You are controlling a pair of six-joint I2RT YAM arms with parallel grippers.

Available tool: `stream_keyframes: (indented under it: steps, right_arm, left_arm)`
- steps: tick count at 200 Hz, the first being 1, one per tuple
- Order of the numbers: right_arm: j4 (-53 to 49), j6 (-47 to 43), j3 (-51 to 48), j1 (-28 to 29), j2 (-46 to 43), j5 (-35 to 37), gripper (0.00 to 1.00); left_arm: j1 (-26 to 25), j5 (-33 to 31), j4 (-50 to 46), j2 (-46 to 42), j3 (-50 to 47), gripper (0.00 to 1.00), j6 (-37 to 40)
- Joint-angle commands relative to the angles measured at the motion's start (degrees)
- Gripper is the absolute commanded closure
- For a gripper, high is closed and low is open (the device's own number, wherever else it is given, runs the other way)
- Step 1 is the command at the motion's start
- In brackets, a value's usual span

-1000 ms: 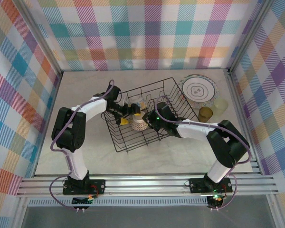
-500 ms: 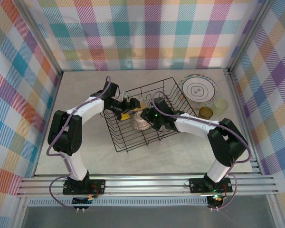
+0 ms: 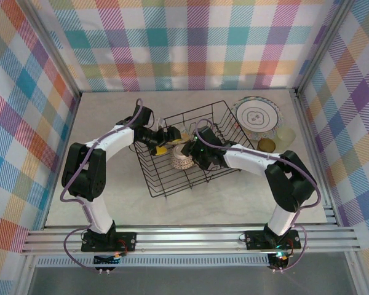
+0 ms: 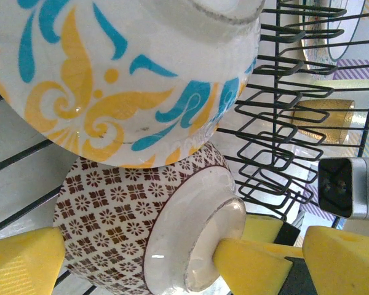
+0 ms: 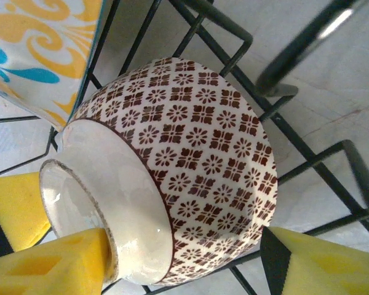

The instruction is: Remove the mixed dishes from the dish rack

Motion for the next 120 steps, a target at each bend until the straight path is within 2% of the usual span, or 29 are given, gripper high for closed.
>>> stream_keyframes:
  steps: [1, 28, 53, 63, 120]
  right_arm:
    - [-7.14, 1.97, -2.69, -0.11, 4.55, 0.01, 0.39]
    - [-5.52, 2.88, -5.86, -0.08, 2.38, 1.91, 0.55]
    - [-4.71, 2.33, -7.73, -0.08, 1.00, 2.48, 0.62]
    - [-3.42, 2.36, -8.92, -0.08, 0.48, 2.40, 0.69]
    - [1.83, 2.60, -12.15, -0.19, 0.11, 1.69, 0.73]
  left_arm:
    - [0.71, 0.79, 0.63, -1.26, -0.85, 0.01, -0.82]
    - [1.15, 0.70, 0.05, -1.14, -0.90, 0.02, -0.71]
    - [1.21, 0.62, -1.12, -0.26, -0.64, 0.03, -0.50]
    - [1.15, 0.40, -1.45, -0.22, -0.77, 0.03, -0.35]
    - [1.15, -0.38, -5.63, 0.00, -0.22, 0.04, 2.49]
